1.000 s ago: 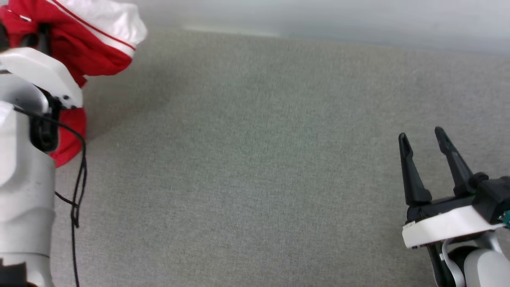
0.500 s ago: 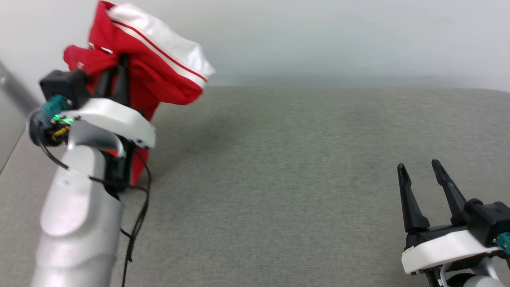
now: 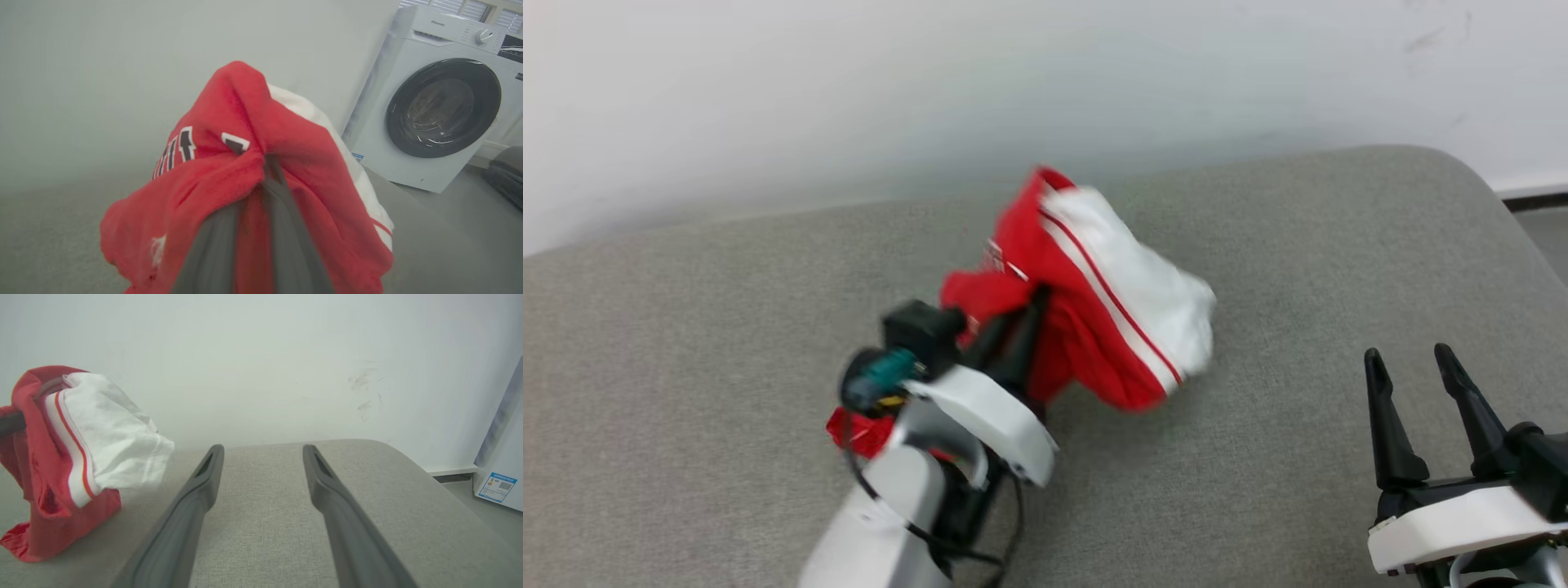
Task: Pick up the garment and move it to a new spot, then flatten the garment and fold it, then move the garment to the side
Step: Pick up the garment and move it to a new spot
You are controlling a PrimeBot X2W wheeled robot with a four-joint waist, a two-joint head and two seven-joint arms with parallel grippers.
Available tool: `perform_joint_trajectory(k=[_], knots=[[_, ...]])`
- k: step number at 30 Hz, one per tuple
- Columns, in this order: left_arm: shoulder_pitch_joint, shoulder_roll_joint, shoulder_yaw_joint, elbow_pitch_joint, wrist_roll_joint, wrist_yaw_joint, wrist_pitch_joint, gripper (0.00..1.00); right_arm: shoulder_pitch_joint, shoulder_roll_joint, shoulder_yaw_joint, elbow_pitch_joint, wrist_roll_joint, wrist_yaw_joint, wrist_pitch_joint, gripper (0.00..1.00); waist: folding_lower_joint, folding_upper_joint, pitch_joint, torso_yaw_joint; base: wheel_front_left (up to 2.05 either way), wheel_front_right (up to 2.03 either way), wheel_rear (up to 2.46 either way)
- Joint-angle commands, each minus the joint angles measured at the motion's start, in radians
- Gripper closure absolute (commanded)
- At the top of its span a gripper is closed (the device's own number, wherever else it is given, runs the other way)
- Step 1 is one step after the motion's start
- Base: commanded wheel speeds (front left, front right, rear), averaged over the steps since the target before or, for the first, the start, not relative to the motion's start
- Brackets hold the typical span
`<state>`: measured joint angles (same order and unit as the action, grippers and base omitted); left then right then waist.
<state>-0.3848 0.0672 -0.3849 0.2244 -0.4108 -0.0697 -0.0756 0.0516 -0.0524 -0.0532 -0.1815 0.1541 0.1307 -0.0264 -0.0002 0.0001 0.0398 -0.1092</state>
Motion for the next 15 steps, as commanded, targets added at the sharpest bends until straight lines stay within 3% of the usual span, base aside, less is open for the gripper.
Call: perform_joint_trajectory(k=[1, 5, 14, 15], knots=[[0.028, -0.004, -0.035, 0.006, -0.007, -0.008, 0.006, 1.0, 0.011, 0.003, -0.001, -0.003, 0.011, 0.0, -0.005, 0.0, 0.0002, -0.0001, 0.022, -0.013, 0.0, 0.0, 0.0], [0.065, -0.011, -0.136, 0.035, 0.007, -0.014, 0.015, 1.0, 0.001, 0.003, 0.0, -0.006, 0.017, 0.0, -0.009, 0.0, 0.0002, -0.0001, 0.065, -0.02, 0.0, 0.0, 0.0], [0.069, -0.015, -0.267, 0.17, 0.035, -0.031, 0.012, 1.0, -0.043, 0.003, 0.004, 0.007, 0.018, 0.0, -0.023, 0.0, 0.0002, -0.0001, 0.123, -0.006, 0.0, 0.0, 0.0], [0.046, -0.015, -0.298, 0.196, 0.038, -0.042, -0.01, 0.13, -0.05, 0.003, 0.004, 0.015, 0.012, 0.0, -0.022, 0.0, 0.0002, -0.0001, 0.117, 0.007, 0.0, 0.0, 0.0]])
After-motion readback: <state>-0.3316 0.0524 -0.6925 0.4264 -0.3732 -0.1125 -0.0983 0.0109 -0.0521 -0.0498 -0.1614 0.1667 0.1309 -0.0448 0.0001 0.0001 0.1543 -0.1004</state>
